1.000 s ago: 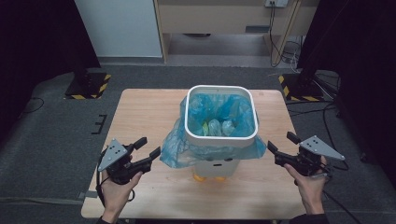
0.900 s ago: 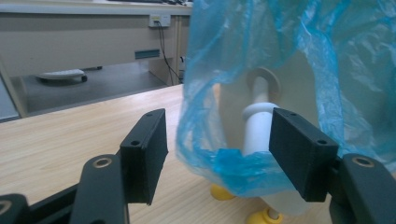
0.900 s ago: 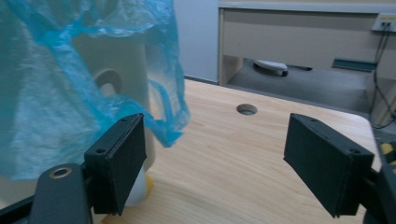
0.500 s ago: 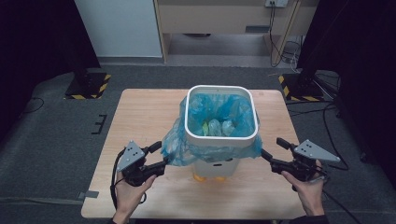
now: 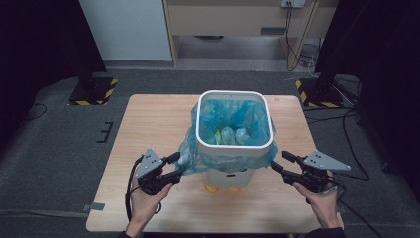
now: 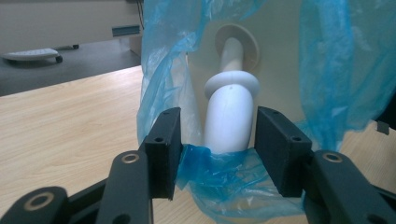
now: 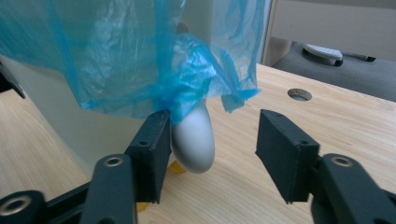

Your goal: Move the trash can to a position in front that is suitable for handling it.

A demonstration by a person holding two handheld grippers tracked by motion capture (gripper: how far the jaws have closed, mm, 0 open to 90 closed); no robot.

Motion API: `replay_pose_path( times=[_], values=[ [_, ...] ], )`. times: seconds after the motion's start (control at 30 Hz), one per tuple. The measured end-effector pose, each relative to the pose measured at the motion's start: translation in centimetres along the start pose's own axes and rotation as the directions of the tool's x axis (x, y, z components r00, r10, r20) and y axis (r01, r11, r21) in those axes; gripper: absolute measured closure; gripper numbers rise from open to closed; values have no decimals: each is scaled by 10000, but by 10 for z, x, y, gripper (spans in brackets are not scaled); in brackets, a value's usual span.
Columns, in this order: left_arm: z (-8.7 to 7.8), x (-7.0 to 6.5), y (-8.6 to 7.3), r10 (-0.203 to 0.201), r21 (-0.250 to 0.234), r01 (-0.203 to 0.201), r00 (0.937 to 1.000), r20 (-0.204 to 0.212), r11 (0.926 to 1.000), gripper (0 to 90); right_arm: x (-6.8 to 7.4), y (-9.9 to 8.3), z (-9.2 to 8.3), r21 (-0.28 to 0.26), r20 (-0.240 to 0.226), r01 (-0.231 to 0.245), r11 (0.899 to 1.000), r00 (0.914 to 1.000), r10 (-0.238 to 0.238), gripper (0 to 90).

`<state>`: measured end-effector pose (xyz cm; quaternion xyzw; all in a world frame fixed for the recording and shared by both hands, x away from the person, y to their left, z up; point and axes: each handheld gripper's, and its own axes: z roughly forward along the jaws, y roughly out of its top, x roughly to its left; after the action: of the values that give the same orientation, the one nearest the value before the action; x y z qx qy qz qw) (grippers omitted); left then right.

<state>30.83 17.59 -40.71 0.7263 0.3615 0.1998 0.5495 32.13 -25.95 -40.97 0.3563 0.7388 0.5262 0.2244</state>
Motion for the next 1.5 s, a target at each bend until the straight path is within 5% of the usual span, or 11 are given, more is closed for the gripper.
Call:
replay_pose_path(
  times=[0.3, 0.63, 1.07, 1.5],
  values=[
    [3, 1, -3, -211, 198, 206, 9995, 217, 9996, 598, -1, -2, 2, -92, -400, -111, 9999, 9991, 107, 540],
    [5, -1, -1, 15, 221, -22, 9994, 350, 9998, 665, 0, -4, 4, -208, -644, -110, 9997, 9979, 97, 634],
    [4, -1, 1, 289, 290, -289, 9996, 14, 9992, 675, 5, -4, 7, -131, -834, 76, 9999, 9965, -87, 663],
    [3, 16, 3, 203, 226, -194, 9989, -426, 9996, 673, 16, -3, 22, -350, -774, 163, 9993, 9968, -190, 668]
  ],
)
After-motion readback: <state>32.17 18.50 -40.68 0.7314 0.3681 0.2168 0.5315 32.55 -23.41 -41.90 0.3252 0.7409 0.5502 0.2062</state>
